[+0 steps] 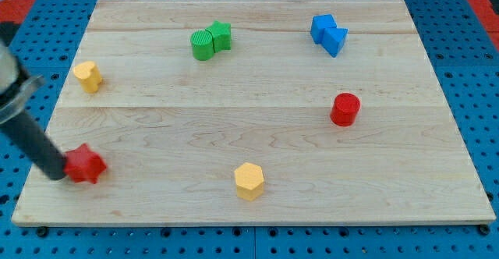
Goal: Push red star into red circle
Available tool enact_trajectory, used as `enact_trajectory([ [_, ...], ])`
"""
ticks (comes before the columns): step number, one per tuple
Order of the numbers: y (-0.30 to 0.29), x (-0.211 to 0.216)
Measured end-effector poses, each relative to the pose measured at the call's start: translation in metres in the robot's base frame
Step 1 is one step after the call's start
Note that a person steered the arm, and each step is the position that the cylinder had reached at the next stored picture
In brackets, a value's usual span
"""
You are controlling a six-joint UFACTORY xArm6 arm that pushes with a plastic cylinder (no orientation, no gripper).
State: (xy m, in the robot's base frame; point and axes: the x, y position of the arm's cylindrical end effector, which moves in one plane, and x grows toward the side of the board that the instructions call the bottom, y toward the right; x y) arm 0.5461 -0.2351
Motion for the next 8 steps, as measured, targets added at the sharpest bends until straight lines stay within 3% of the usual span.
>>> enact_trajectory([
  [4,0.194,-0.047],
  [8,0.282,-0.022],
])
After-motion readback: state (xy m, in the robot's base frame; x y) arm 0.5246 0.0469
